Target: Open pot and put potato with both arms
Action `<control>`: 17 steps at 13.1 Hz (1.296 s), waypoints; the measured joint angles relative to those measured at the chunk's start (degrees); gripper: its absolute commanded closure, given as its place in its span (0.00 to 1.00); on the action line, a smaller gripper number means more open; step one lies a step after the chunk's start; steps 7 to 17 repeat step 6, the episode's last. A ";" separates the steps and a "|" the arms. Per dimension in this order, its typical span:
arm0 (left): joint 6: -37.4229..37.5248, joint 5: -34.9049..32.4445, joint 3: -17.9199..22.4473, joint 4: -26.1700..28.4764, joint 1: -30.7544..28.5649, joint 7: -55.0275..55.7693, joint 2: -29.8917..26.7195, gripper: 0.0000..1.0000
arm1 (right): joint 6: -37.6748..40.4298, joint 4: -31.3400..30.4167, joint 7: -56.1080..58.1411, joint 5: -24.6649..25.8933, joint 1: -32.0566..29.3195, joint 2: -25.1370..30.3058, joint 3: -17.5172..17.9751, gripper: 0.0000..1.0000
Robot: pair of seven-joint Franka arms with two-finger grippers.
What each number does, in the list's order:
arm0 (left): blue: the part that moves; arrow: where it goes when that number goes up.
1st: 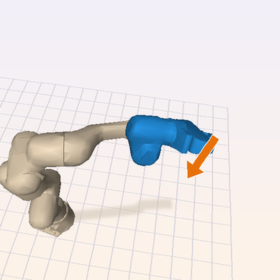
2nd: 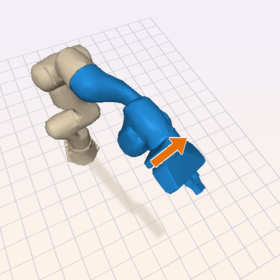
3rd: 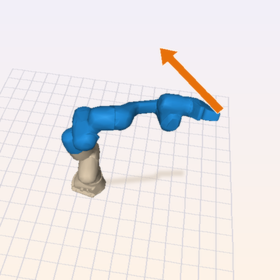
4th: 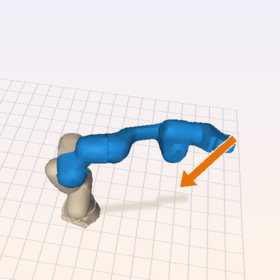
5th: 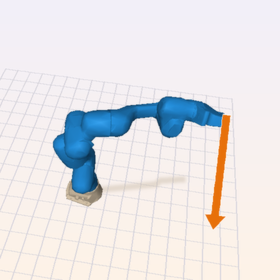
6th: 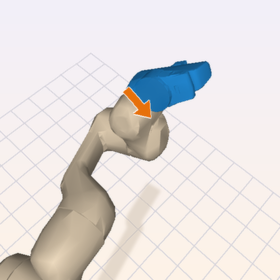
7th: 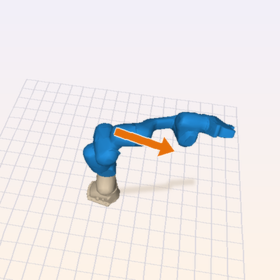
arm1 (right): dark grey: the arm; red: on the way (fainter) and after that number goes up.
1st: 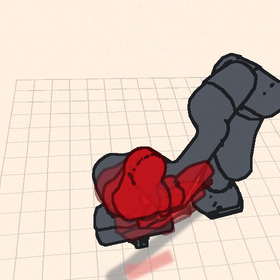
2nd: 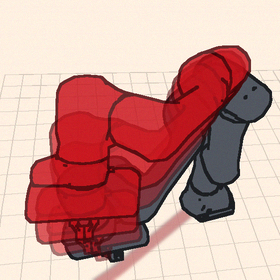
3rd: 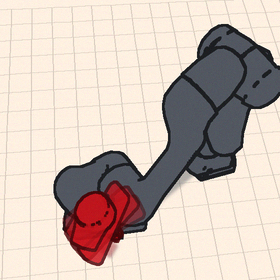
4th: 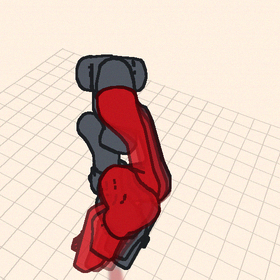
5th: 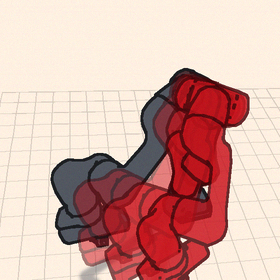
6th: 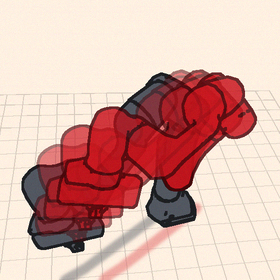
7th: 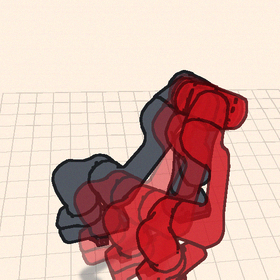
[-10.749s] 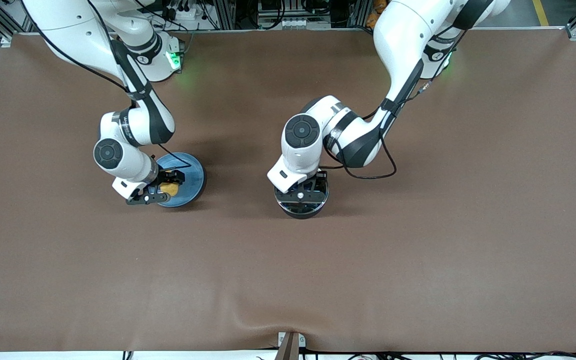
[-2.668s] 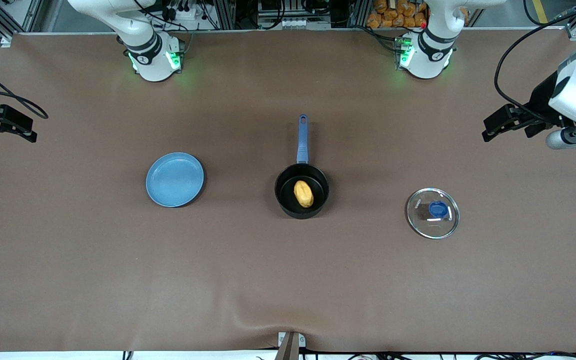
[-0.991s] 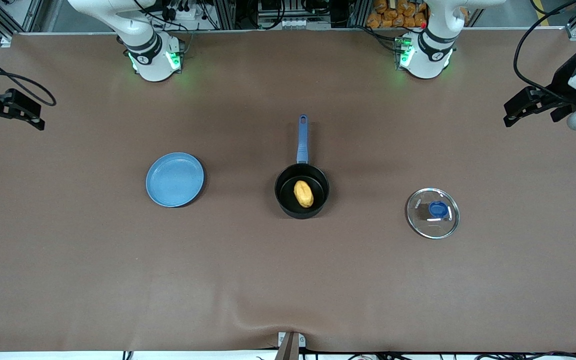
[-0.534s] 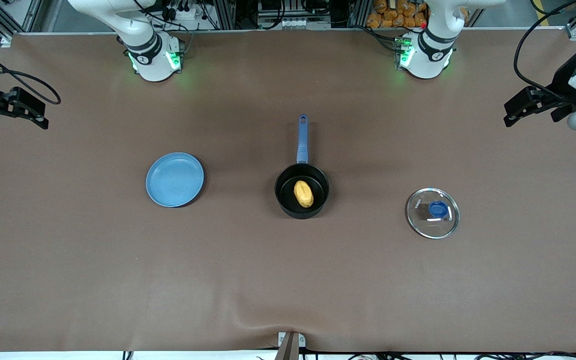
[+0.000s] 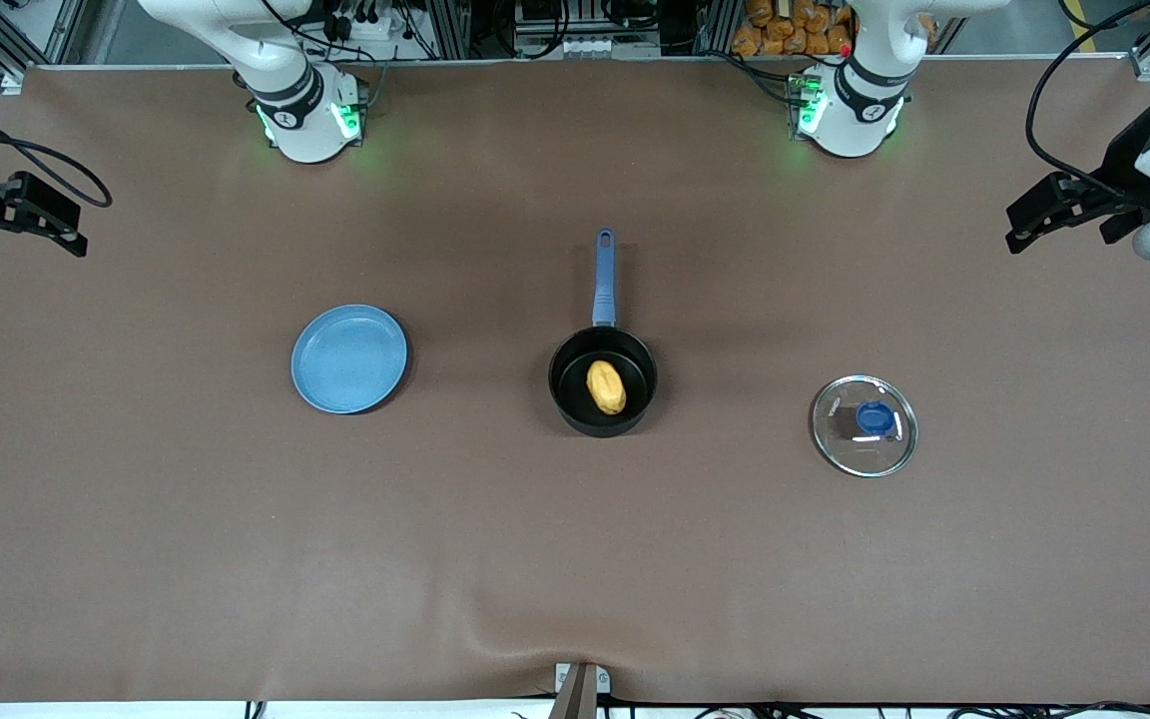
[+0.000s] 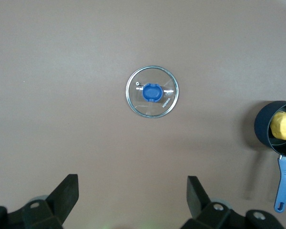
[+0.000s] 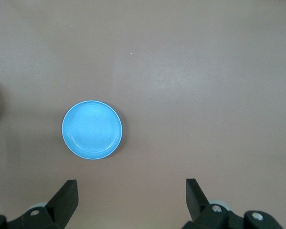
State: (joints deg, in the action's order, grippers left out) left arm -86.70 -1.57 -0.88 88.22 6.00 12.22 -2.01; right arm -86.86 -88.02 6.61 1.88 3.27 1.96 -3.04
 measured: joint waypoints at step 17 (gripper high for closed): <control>0.00 0.00 0.00 -0.18 0.00 0.00 0.00 0.00 | 0.20 0.00 -0.98 0.00 -1.31 0.00 0.09 0.00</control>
